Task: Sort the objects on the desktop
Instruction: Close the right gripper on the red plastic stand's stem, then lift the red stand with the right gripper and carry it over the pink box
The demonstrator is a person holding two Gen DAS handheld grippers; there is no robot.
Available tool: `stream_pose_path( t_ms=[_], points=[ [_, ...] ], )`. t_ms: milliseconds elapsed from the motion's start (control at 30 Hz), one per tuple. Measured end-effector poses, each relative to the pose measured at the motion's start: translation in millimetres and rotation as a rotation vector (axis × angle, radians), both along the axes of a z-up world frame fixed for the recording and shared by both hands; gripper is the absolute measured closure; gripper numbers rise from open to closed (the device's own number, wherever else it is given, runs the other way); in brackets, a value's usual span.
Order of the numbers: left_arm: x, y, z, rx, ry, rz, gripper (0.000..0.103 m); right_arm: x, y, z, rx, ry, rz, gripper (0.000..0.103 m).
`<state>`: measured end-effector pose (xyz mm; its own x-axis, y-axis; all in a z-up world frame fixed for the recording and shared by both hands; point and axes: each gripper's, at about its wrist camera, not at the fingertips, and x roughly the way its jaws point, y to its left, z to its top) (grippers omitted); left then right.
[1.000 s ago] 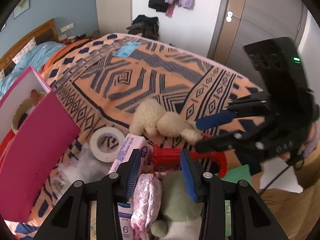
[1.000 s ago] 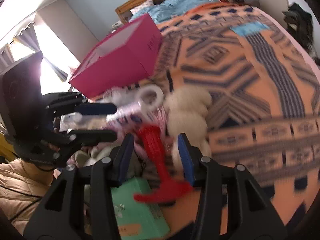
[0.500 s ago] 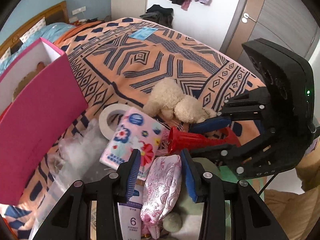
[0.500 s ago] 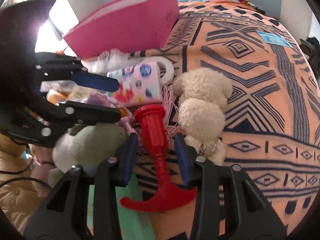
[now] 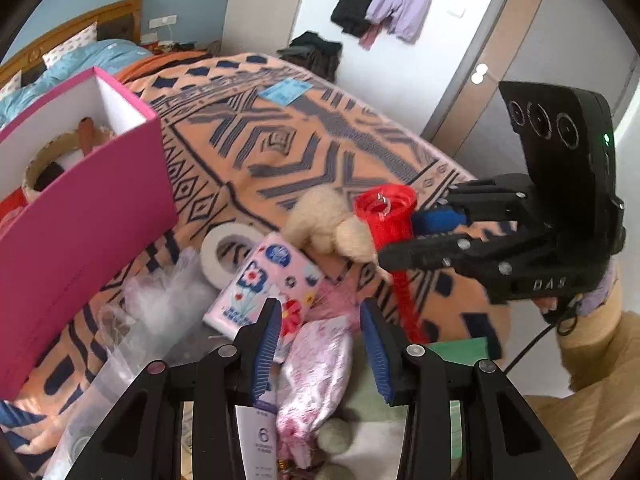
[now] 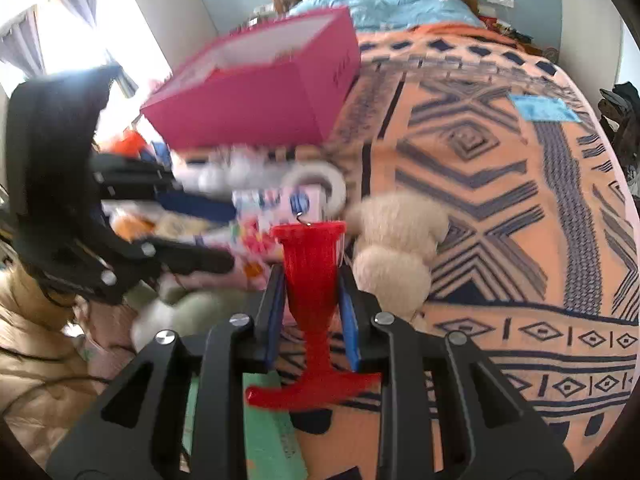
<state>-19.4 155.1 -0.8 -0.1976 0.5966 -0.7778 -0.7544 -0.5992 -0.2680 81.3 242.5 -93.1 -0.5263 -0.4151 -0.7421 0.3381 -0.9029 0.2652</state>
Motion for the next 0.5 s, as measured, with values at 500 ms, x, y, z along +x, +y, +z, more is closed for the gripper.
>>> stream_pose_path(
  t_ms=[500],
  points=[
    [-6,-8,18,0.099,0.038,0.035,0.059,-24,-41,49,-0.112,0.133,0.066,0.076]
  ],
)
